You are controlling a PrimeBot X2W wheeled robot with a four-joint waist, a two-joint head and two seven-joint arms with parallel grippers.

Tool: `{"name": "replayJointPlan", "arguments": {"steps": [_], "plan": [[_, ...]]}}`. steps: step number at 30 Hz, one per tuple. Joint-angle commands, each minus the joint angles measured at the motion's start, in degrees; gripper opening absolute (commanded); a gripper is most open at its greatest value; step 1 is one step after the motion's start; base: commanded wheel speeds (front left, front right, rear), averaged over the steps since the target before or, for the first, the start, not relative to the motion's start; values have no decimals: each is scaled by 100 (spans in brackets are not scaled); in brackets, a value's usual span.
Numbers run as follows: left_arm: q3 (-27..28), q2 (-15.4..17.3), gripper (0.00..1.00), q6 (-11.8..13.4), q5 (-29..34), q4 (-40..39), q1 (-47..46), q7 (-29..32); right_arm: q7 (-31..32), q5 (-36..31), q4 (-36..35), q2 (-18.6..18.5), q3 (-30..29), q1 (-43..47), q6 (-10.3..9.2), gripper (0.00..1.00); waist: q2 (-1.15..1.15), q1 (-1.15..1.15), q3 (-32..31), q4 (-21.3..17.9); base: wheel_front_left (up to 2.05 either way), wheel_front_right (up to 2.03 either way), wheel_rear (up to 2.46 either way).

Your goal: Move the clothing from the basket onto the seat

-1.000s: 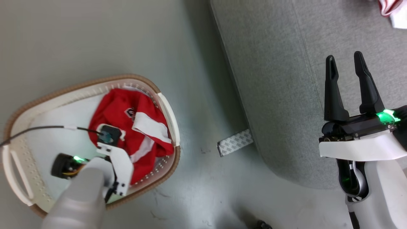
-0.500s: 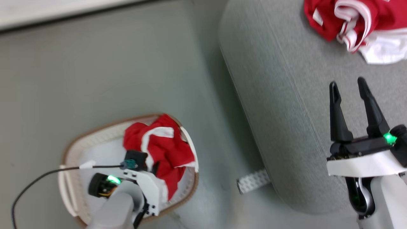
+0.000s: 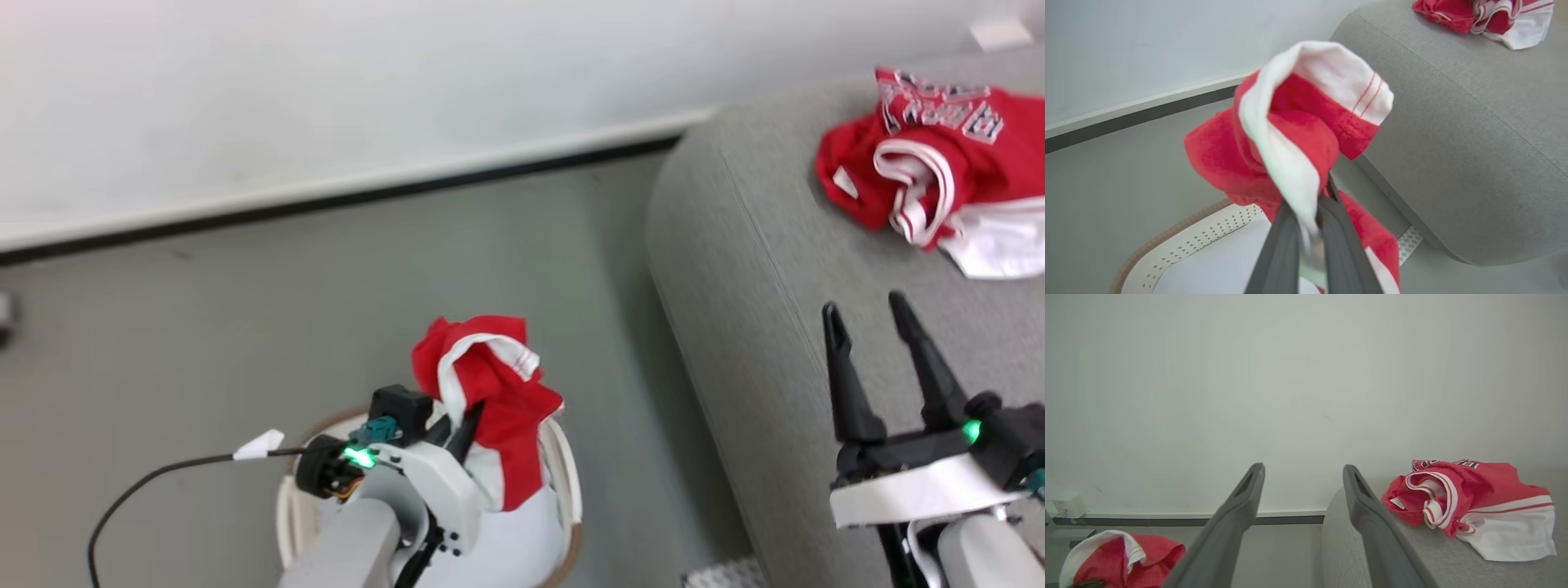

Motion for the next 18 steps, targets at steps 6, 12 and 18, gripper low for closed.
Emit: {"name": "replayJointPlan", "arguments": {"steps": [6, 12, 18], "plan": [[-5, 78, 0, 4, -2, -830, 191, -2, 0, 77, 161, -64, 151, 374, -13, 100, 0, 1, -698, 515, 0, 0, 0], [116, 208, 0, 27, 101, -1724, 334, -2, 0, 120, 260, -54, 415, 555, -13, 100, 0, 1, -1002, 676, 0, 0, 0], [141, 336, 0, 65, 145, -2417, 346, 13, 0, 174, 360, -32, 716, 648, -13, 100, 0, 1, -1162, 769, 0, 0, 0]]}}
